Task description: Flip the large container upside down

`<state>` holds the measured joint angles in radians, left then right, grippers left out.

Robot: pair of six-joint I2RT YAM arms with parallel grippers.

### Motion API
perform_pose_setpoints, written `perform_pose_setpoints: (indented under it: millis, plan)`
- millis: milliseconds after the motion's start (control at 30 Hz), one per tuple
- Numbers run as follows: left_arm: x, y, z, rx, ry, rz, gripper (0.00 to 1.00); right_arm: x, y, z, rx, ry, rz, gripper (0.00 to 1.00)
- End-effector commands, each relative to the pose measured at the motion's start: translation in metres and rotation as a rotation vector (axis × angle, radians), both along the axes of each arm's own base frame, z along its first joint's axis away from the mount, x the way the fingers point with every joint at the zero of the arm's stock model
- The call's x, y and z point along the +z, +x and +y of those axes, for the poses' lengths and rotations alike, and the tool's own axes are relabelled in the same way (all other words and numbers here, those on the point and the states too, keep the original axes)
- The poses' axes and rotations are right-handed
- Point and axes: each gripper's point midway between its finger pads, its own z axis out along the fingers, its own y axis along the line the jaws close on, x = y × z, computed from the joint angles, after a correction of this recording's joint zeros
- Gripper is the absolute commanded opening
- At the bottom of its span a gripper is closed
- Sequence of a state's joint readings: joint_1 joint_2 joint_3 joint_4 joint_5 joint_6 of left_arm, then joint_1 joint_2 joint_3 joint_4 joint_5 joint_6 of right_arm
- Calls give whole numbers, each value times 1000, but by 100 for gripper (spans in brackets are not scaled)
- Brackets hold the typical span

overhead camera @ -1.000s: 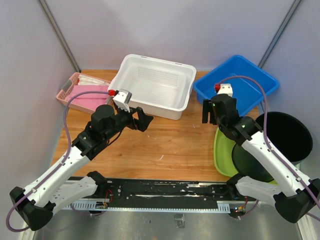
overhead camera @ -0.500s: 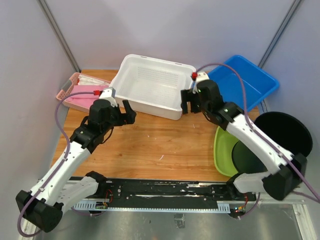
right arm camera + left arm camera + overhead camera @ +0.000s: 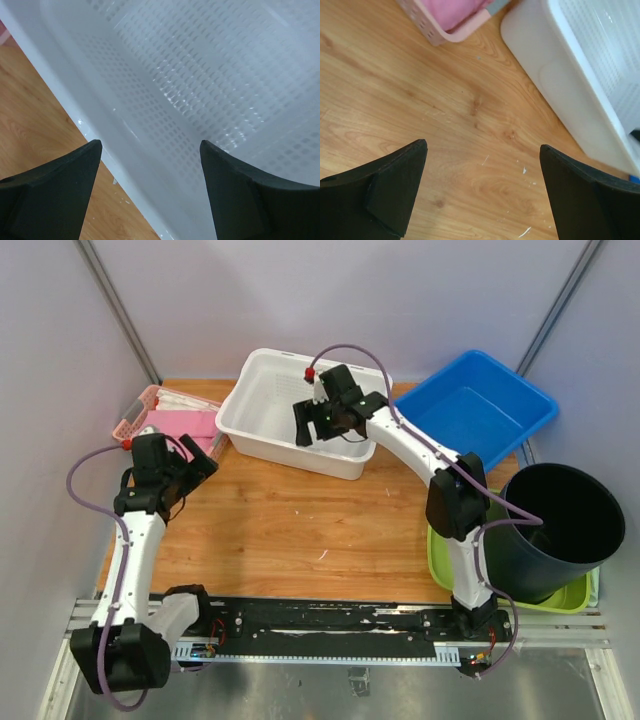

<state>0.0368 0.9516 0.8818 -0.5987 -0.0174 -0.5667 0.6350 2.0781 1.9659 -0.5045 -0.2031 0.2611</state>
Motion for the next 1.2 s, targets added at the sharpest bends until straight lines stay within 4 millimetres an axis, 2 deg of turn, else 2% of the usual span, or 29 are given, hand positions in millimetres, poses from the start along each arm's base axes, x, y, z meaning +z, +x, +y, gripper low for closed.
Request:
perform_pose_setpoints:
  millis: [0, 133, 267, 500, 733, 967, 1033, 1167]
  plan:
    - [-11, 12, 7, 16, -176, 16, 99, -19, -55, 14, 179, 47, 189, 81]
    - [-27, 28, 29, 109, -263, 31, 99, -34, -93, 5, 260, 65, 273, 81]
    - [-43, 42, 45, 197, -380, 0, 99, -32, -130, -12, 312, 88, 306, 81]
    - [-56, 75, 57, 219, -404, -60, 99, -28, -187, -36, 413, 57, 358, 81]
    - [-55, 114, 71, 200, -387, -121, 99, 3, -197, -64, 317, 35, 231, 82]
    - [-53, 178, 83, 175, -423, -192, 99, 32, -213, -93, 212, 86, 107, 82]
    - [-46, 199, 79, 133, -431, -221, 99, 34, -216, -100, 183, 99, 84, 83]
    - [-27, 242, 55, 15, -459, -255, 99, 28, -220, -110, 132, 97, 82, 83]
